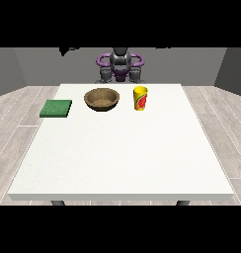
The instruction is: Pick the cup and pour the ball into the bowl, then pick the bowl and place it on the pad
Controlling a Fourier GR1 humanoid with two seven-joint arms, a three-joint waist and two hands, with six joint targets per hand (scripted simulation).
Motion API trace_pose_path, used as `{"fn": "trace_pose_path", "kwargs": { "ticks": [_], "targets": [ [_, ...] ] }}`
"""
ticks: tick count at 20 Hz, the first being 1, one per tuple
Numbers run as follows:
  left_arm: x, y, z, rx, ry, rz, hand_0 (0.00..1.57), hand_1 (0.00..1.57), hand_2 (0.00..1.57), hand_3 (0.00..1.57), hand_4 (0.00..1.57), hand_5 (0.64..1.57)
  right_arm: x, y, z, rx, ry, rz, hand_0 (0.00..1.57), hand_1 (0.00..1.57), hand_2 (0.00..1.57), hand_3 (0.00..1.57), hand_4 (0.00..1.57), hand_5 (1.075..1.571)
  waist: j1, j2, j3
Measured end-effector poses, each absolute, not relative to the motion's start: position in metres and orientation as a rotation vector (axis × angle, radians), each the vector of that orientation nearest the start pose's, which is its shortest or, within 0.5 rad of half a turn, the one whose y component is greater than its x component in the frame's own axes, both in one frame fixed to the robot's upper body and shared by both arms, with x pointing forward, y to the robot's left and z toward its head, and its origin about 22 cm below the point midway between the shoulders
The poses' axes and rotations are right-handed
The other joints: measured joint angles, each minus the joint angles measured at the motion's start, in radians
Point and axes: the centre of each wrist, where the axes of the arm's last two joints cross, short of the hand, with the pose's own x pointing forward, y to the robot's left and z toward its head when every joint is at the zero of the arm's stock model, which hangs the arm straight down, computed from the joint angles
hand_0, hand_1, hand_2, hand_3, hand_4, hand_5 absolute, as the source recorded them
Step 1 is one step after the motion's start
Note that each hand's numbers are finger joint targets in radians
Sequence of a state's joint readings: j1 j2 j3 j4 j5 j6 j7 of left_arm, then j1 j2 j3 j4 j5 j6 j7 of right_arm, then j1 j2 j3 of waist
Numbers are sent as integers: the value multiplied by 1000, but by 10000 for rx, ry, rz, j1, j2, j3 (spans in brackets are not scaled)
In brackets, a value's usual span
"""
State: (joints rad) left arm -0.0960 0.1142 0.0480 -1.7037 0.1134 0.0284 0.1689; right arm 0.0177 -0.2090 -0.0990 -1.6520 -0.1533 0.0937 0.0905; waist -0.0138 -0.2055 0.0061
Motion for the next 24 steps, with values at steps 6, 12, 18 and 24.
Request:
{"fn": "trace_pose_path", "kwargs": {
  "ticks": [6, 12, 18, 24],
  "targets": [
    [262, 272, 74, 165, -17086, 640, 0, 0, 0, 0, 0, 1544, 229, -323, 44, -39, -16487, 333, 0, 0, 0, 0, 0, 1570, -186, 906, -49],
    [274, 280, 65, 218, -18151, 656, 0, 0, 0, 0, 0, 1529, 241, -326, 51, 143, -17356, 449, 0, 0, 0, 0, 0, 1570, -280, 2032, -59],
    [282, 264, 28, 460, -18866, 771, 0, 0, 0, 0, 0, 1527, 250, -323, 47, 395, -17949, 518, 0, 0, 0, 0, 0, 1571, -518, 2913, -64],
    [290, 243, -16, 687, -19156, 851, 0, 0, 0, 0, 0, 1518, 259, -315, 52, 426, -18362, 774, 0, 0, 0, 0, 0, 1571, -808, 3458, -64]
  ]
}}
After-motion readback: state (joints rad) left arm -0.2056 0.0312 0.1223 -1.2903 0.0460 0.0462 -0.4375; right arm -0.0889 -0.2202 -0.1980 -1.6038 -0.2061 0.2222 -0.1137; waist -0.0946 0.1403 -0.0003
